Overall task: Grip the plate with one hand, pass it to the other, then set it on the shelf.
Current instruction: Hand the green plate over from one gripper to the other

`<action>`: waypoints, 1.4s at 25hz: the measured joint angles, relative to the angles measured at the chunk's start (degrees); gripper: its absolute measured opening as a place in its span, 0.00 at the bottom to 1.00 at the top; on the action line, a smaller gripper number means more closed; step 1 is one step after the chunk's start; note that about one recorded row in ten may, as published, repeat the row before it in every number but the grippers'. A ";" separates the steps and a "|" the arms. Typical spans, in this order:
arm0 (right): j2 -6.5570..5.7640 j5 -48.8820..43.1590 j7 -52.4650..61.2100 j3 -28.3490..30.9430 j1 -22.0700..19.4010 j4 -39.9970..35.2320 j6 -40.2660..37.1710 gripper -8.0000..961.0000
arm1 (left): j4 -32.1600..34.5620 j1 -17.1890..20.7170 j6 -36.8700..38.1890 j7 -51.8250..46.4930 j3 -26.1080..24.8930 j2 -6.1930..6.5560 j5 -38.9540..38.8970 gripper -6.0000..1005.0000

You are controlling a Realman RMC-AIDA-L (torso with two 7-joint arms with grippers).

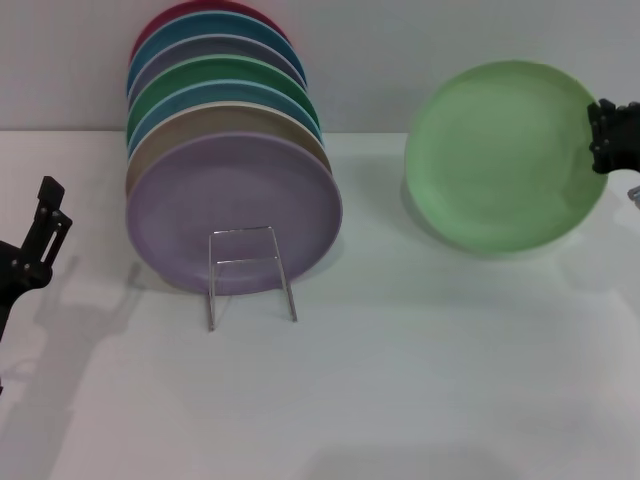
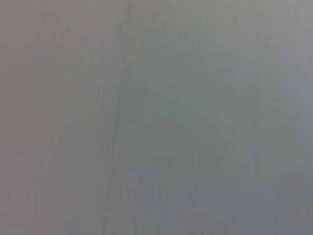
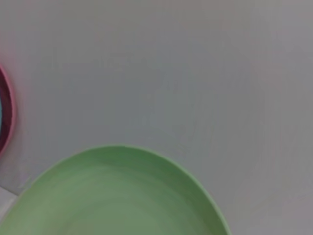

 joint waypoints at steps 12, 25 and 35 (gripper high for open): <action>-0.15 -14.84 -0.57 -15.02 -1.06 4.66 -21.41 0.07 | 0.00 0.01 0.04 0.05 0.10 -0.01 -0.01 0.80; -0.20 -24.89 -0.10 -26.33 -0.05 1.13 -42.58 0.08 | 0.00 -0.36 -0.01 0.05 0.10 -0.01 0.01 0.79; -0.35 -28.08 11.41 -34.62 5.46 -11.76 -59.95 0.08 | 0.00 -0.81 -0.31 0.04 0.10 0.05 0.00 0.79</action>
